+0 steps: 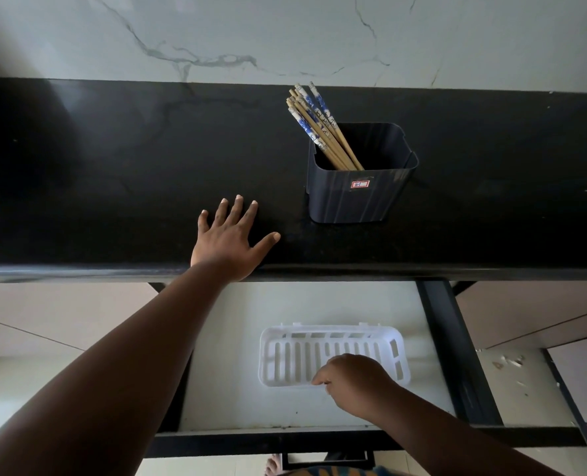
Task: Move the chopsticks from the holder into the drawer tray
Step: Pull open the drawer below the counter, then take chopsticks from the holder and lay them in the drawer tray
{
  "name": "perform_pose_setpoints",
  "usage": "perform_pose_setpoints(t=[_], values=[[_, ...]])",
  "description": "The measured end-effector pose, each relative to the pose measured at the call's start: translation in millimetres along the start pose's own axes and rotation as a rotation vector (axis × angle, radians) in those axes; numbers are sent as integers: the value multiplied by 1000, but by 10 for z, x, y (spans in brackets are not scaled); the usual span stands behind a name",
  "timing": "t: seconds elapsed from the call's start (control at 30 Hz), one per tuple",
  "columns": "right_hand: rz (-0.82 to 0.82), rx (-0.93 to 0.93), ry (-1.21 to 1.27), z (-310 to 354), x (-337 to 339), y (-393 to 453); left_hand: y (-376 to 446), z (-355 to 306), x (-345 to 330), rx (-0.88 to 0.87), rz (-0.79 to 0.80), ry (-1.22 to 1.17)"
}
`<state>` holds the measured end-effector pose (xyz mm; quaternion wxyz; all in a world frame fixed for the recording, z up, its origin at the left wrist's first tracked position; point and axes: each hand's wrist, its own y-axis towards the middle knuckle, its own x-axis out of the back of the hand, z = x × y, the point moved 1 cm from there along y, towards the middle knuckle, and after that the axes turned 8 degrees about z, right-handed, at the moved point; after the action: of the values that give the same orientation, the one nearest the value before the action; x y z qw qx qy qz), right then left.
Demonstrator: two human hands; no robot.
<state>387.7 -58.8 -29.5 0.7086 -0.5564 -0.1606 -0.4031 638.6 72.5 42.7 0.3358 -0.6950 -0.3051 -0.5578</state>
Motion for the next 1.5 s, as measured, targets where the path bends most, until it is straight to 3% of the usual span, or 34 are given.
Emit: perform_pose_setpoints(t=[0.13, 0.27, 0.4, 0.53, 0.63, 0.7, 0.77, 0.83, 0.97, 1.23, 1.5], values=[[-14, 34, 11, 5, 53, -70, 9, -1, -2, -1, 5, 2], [-174, 93, 41, 63, 351, -237, 23, 12, 6, -2, 7, 2], [-525, 198, 169, 143, 999, -520, 42, 7, 10, 0, 22, 7], [-977, 429, 305, 235, 1850, -780, 49, 7, 13, 6, 42, 21], [-1165, 399, 215, 134, 2481, -797, 42, 7, 17, 7, 48, 29], [-1029, 201, 83, -16, 2784, -694, 41, 5, 14, 13, 43, 27], [-737, 15, -45, -144, 2895, -554, 39, -3, 7, 23, 38, 21], [-568, -17, -146, -173, 2818, -416, 24, -8, 4, 32, 36, 16], [-682, 72, -91, -56, 2633, -332, -2, -22, 20, 48, 44, 24], [-625, 54, -130, 352, 2384, -442, -3, -34, 6, 65, 69, 34], [-554, -104, -99, 472, 2547, -500, 40, -26, -15, 83, 112, 32]])
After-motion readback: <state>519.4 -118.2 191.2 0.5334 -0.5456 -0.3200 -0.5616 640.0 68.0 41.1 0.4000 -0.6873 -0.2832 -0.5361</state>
